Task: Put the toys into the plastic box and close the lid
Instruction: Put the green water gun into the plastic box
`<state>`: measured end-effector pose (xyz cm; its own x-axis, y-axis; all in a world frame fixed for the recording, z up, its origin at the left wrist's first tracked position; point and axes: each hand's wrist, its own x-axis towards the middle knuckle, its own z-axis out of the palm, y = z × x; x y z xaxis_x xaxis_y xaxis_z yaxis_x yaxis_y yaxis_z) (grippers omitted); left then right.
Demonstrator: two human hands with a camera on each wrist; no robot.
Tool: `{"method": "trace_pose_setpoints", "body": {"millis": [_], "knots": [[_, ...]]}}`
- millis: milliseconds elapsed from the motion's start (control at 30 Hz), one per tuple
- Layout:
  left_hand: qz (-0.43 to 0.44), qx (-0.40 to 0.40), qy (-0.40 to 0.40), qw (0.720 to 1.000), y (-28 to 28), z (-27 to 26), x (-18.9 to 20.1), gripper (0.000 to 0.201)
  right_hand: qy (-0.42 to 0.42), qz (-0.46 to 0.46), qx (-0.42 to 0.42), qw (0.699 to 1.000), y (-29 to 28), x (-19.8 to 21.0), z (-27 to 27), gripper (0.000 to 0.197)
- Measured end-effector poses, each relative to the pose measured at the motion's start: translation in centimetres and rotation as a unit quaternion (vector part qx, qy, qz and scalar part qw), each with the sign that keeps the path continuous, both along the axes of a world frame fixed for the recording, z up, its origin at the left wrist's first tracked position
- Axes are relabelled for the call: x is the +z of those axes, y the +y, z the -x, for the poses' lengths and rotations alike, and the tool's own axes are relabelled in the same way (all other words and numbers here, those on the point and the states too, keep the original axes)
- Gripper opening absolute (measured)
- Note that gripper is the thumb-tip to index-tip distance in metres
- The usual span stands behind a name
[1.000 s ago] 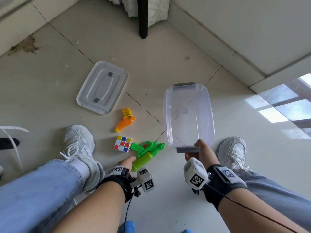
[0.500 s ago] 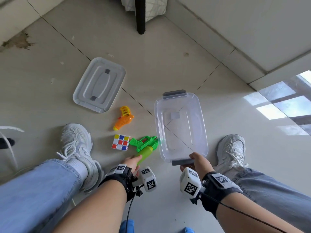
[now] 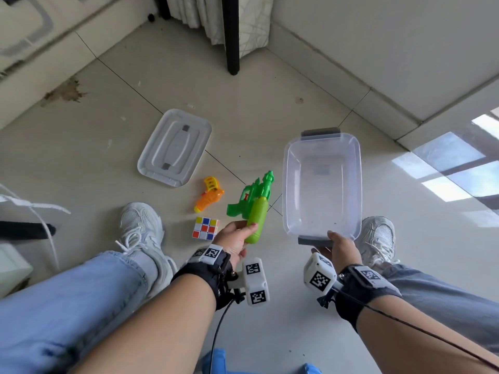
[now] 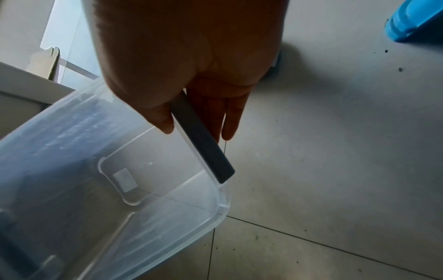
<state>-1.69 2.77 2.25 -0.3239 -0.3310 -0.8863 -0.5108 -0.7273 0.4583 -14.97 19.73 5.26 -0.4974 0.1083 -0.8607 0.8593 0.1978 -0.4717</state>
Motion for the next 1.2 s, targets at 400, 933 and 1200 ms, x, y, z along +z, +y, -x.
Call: {"method": "trace_pose_setpoints", "body": {"millis": [400,933,1200], "knots": [[-0.031,-0.094,0.048,0.994,1.1,4.5,7.0,0.011,-0.031,0.052,0.048,0.997,-1.2,1.3,-4.4,0.008],[-0.029,0.028,-0.021,0.999,2.0,4.0,5.3,0.026,-0.052,0.121,0.162,0.978,-2.9,3.0,-7.4,0.016],[-0.054,0.007,-0.015,0.998,1.0,4.5,6.1,0.044,-0.065,0.111,0.177,0.976,-2.7,2.8,-7.1,0.014]]}}
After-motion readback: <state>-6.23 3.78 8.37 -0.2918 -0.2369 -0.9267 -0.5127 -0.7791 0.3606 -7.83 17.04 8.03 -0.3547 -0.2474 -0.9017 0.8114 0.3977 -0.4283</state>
